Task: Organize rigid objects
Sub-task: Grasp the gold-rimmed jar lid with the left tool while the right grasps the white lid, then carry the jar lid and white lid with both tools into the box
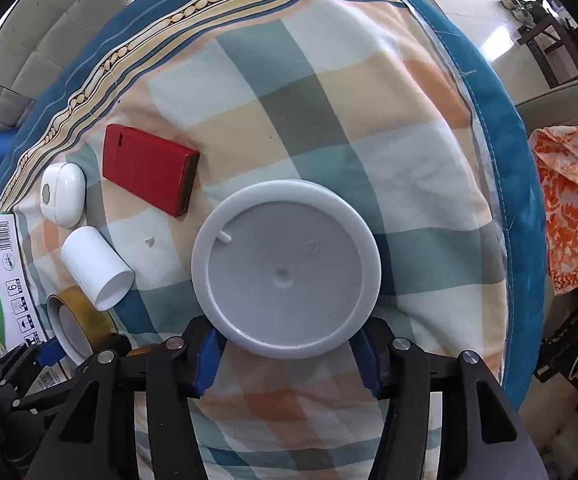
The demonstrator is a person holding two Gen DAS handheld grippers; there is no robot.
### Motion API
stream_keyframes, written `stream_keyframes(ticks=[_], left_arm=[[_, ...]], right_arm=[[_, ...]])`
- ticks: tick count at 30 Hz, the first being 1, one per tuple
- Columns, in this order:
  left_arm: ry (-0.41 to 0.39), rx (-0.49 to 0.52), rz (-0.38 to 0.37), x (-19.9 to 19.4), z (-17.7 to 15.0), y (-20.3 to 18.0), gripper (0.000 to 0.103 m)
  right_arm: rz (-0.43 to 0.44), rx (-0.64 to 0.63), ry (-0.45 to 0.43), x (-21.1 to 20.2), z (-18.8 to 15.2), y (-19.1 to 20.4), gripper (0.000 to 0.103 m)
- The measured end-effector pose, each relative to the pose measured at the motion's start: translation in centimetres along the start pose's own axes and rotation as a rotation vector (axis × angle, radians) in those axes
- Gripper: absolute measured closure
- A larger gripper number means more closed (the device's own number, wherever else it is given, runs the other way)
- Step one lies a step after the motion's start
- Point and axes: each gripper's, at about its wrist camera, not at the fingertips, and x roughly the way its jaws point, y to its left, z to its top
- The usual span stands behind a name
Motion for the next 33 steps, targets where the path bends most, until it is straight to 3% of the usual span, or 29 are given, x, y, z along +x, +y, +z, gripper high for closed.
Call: stream_keyframes(ticks=[2, 6, 7, 8, 10, 11, 16, 21, 23, 27, 33], left_arm=[[-0.02, 0.0, -0.001, -0.6, -0.8, -0.1, 0.043], [-0.045, 0.006, -0.007, -1.7, -1.8, -1.2, 0.043], [-0.044, 0.001, -0.013, -1.8, -1.8, -1.2, 0.043], [-0.044, -0.012, -0.023, -1.8, -1.8, -1.2, 0.043], [-0.053, -0.033, -0.048, -2.8, -1.9, -1.5, 0.043], [-0.059, -0.04, -0.058, -3.3, -1.7, -1.7, 0.043], [-0.093, -0.057, -0.074, -5.0, -0.7, -2.1, 0.043], [-0.1, -0.062, -0.068, -5.5, 0.8, -2.4, 0.043], [-0.099, -0.064, -0.066, -5.7, 1.0, -2.5, 0.043], [-0.106, -0.059, -0.064, -5.6, 1.2, -1.8, 0.043], [-0.149, -0.035, -0.087, -8.4, 0.3, -0.7, 0.043]], right_arm=[[-0.015, -0.014, -0.005, -0.1, -0.5, 0.2, 0.08], [0.044, -0.023, 0.042, -0.4, -2.2, -0.3, 0.077], [0.064, -0.016, 0.042, -0.5, -2.3, -0.6, 0.072], [0.085, 0.002, 0.024, -1.0, -2.6, -1.1, 0.064], [0.093, 0.027, -0.016, -2.0, -2.9, -1.7, 0.019], [0.102, 0.04, -0.038, -2.7, -3.0, -1.9, 0.017], [0.087, 0.091, -0.094, -4.8, -1.8, -2.3, 0.017], [0.084, 0.077, -0.015, -2.7, 1.2, -1.0, 0.017], [0.039, 0.074, 0.003, -1.5, 1.8, -0.6, 0.031], [-0.013, 0.061, -0.015, -1.5, 1.5, 0.4, 0.033], [0.007, 0.021, -0.027, -3.4, -1.2, 1.8, 0.033]])
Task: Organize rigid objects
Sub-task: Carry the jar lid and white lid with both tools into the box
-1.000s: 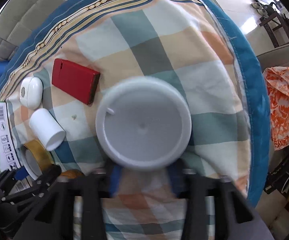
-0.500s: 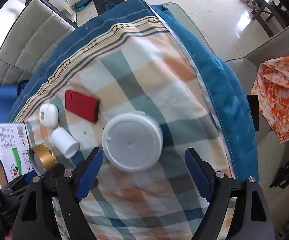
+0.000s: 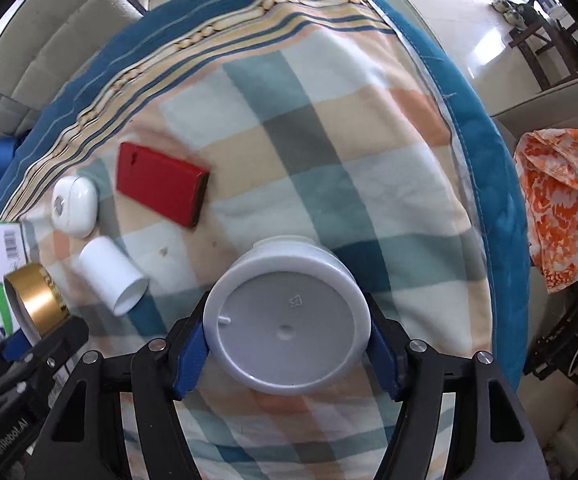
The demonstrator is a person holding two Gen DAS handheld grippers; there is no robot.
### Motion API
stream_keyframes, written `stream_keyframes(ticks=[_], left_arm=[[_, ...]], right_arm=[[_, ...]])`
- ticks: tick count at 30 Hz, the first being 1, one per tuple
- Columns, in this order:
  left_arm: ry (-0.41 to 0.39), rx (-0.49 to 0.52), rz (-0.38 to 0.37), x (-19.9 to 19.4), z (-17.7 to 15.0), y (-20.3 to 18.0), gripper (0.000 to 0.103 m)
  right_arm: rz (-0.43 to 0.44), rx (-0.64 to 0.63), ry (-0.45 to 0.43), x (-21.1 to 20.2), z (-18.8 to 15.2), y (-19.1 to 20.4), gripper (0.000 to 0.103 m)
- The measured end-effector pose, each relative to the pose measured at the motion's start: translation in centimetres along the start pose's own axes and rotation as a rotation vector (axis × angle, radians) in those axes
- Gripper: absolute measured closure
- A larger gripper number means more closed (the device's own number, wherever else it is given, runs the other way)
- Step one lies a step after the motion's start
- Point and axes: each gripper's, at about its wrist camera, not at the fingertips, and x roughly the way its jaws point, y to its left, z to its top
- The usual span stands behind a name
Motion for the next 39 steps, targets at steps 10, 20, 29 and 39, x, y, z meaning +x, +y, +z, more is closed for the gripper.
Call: stream_keyframes(ticks=[10, 20, 29, 39], left_arm=[[-0.149, 0.031, -0.073, -9.7, -2.8, 2.0, 0.043], [-0.266, -0.035, -0.043, -17.5, -7.2, 14.4, 0.043], [-0.237, -0.205, 0.047, -15.9, -8.6, 28.0, 0.043], [-0.062, -0.285, 0.083, -5.9, -6.1, 35.4, 0.043]], right_arm=[[0.075, -0.088, -0.123, -10.2, -5.9, 4.8, 0.033], [0.159, -0.251, -0.182, -15.9, -11.3, 19.1, 0.033], [0.183, -0.342, -0.118, -11.8, -13.8, 31.0, 0.033], [0.089, -0.329, 0.012, -1.2, -12.4, 36.8, 0.033]])
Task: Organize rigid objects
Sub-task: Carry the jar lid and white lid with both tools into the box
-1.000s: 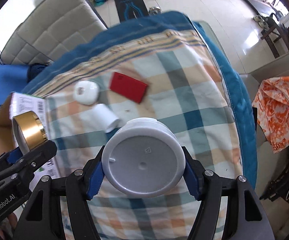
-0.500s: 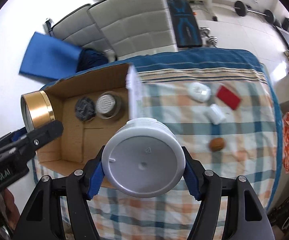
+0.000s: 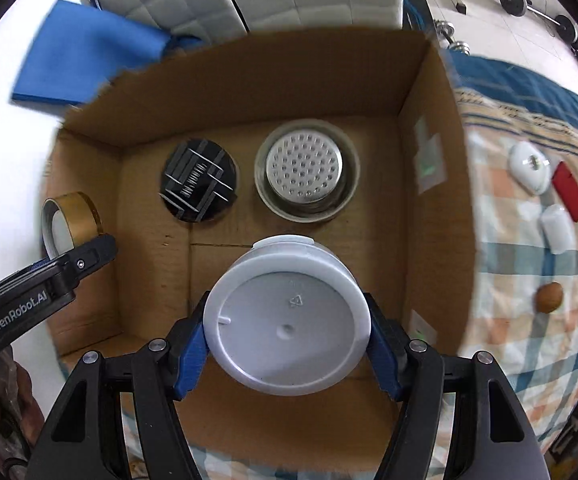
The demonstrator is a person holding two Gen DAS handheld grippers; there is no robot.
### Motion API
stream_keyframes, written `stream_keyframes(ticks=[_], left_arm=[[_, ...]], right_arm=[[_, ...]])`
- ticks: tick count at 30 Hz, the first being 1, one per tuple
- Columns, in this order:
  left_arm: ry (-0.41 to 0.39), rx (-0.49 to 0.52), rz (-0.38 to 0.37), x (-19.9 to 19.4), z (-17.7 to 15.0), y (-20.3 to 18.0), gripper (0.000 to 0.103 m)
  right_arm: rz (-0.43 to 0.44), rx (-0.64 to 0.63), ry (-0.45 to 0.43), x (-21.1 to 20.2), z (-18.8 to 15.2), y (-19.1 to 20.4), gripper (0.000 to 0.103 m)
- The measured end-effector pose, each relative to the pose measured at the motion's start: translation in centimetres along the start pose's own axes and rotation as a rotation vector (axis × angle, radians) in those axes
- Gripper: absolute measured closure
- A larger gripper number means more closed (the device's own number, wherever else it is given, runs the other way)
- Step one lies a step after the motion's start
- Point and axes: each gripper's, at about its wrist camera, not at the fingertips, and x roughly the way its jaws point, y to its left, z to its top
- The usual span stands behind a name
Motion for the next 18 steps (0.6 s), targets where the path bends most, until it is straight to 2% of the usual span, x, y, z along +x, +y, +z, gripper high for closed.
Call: stream_keyframes(ticks=[4, 11, 18], left_arm=[[0.039, 0.02, 0.039, 3.1, 1.0, -0.2, 0.043], [0.065, 0.052, 0.081, 5.4, 2.2, -0.6, 0.043], [0.086, 0.02, 0.046, 5.9, 2.9, 0.3, 0.043]], right_arm=[[-0.034, 0.01, 0.036, 3.1, 0.5, -0.1, 0.033], [-0.083, 0.02, 0.072, 6.0, 1.0, -0.1, 0.033], [-0.087, 0.029, 0.095, 7.1, 1.3, -0.2, 0.032]])
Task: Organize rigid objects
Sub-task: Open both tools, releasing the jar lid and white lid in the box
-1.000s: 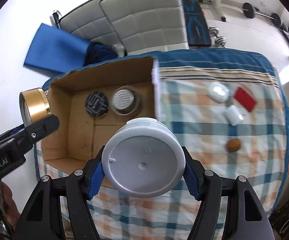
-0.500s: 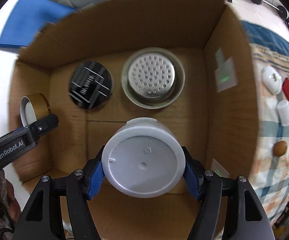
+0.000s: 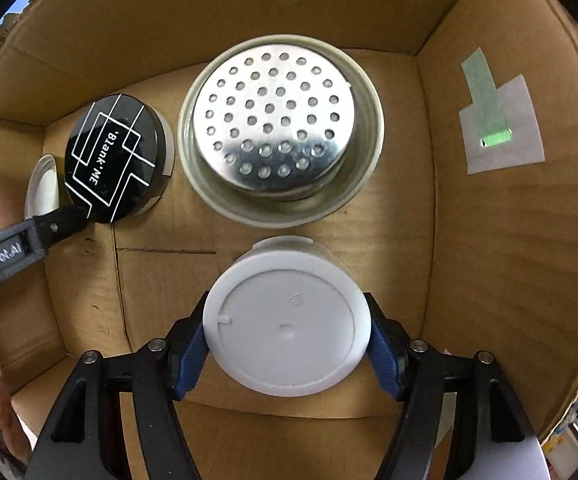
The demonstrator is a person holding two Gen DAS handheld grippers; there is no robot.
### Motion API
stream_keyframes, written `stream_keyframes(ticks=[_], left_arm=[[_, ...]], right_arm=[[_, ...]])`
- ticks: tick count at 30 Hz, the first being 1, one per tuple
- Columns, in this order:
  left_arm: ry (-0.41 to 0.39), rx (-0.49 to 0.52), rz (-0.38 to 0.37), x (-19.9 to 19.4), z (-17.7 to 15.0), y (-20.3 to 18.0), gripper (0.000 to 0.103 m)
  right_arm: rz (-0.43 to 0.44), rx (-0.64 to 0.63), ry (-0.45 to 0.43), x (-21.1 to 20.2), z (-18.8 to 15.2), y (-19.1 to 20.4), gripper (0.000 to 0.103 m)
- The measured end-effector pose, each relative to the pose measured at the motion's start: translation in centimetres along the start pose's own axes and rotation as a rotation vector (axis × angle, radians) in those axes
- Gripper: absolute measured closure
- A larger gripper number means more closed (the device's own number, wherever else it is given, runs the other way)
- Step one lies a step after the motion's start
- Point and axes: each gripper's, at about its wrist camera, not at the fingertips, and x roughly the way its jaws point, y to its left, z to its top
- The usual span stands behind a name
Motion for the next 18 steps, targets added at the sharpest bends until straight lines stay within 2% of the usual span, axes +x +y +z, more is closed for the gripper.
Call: stream_keyframes(ticks=[5, 6, 9, 12, 16, 18], left_arm=[[0.037, -0.018, -0.025, -0.4, 0.4, 1.1, 0.041], [0.041, -0.019, -0.027, -0.6, 0.4, 1.1, 0.04], [0.035, -0.024, -0.062, -1.9, 0.0, 0.7, 0.029], [0.018, -0.02, -0.058, -3.4, -1.0, 0.4, 0.012], [-0.033, -0.028, -0.057, -6.0, -2.6, 0.7, 0.007], [-0.059, -0.028, -0.059, -7.3, -3.5, 0.9, 0.0]], right_arm=[[0.004, -0.005, 0.021, 0.2, 0.6, 0.1, 0.031], [0.01, -0.009, 0.014, 0.0, 0.6, 0.2, 0.028], [0.036, -0.015, 0.006, -1.1, 0.6, 0.6, 0.019], [0.043, -0.044, -0.012, -2.6, 0.1, 1.3, 0.011], [0.053, -0.053, -0.037, -4.4, -0.8, 1.9, 0.0], [0.052, -0.053, -0.058, -5.5, -1.2, 2.1, 0.0]])
